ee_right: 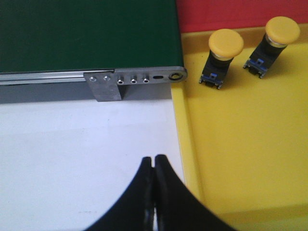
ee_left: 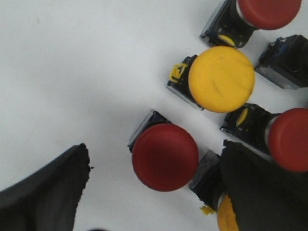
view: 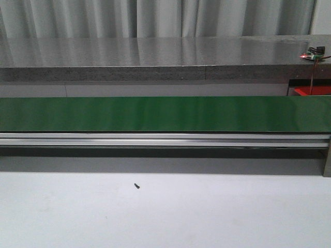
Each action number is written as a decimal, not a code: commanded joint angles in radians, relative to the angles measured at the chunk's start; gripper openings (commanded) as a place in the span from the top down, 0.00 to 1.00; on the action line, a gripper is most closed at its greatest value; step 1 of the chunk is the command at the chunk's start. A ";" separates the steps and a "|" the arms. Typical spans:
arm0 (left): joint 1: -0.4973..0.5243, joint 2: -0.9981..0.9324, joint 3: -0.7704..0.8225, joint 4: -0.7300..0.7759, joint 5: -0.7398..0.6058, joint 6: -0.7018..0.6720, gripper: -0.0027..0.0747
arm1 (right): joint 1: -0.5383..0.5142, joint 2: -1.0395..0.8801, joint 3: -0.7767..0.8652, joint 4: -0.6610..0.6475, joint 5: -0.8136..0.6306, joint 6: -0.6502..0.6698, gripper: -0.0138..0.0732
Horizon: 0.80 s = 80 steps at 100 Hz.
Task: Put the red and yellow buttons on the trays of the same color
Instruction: 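Lower the left gripper over a red button in the cluster, then close the left gripper on the red button and lift it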
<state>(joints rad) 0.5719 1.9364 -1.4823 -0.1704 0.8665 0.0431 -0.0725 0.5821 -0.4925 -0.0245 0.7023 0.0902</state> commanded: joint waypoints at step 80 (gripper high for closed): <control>-0.005 0.028 -0.037 -0.018 -0.045 0.051 0.67 | -0.002 0.000 -0.027 -0.002 -0.057 -0.009 0.92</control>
<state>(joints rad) 0.5719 2.0180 -1.4882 -0.1727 0.8462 0.0904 -0.0725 0.5821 -0.4925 -0.0245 0.7023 0.0902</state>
